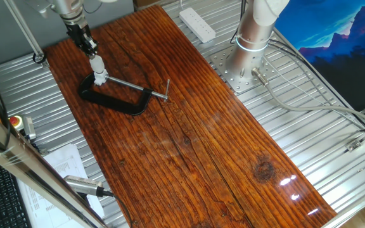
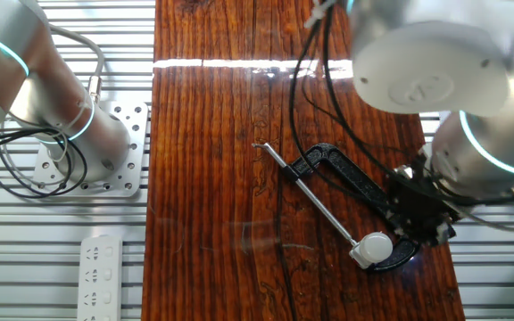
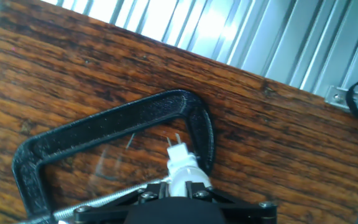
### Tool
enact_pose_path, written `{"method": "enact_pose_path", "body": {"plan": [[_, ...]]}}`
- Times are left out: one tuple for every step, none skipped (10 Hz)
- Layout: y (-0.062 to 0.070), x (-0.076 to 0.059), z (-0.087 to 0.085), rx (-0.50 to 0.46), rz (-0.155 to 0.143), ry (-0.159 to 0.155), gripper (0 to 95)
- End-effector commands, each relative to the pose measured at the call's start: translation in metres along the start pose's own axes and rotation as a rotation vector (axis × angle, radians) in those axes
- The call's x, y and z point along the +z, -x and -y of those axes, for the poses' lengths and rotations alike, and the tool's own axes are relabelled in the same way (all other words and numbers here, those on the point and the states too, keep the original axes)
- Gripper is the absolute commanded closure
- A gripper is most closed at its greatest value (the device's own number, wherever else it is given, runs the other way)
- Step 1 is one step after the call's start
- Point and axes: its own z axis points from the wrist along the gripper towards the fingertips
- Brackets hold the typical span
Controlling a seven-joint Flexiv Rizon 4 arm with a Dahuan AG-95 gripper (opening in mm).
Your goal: Take out the light bulb by rotating it
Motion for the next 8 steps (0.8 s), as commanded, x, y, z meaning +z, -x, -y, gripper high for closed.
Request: {"method": "enact_pose_path", "body": {"plan": [[-0.002,0.001,0.000,-0.135,0.024,0.042,76.0],[-0.002,0.009,0.001,-0.139,0.028,0.040,76.0],[-0.002,0.013,0.003,-0.147,0.044,0.055,57.0],[-0.003,0.013,0.005,-0.154,0.046,0.059,57.0],[-0.005,0.016,0.009,-0.178,0.044,0.067,57.0],[-0.006,0.021,0.013,-0.188,0.043,0.066,57.0],[-0.006,0.026,0.014,-0.192,0.043,0.064,57.0],[-0.006,0.032,0.013,-0.195,0.045,0.066,57.0]]}}
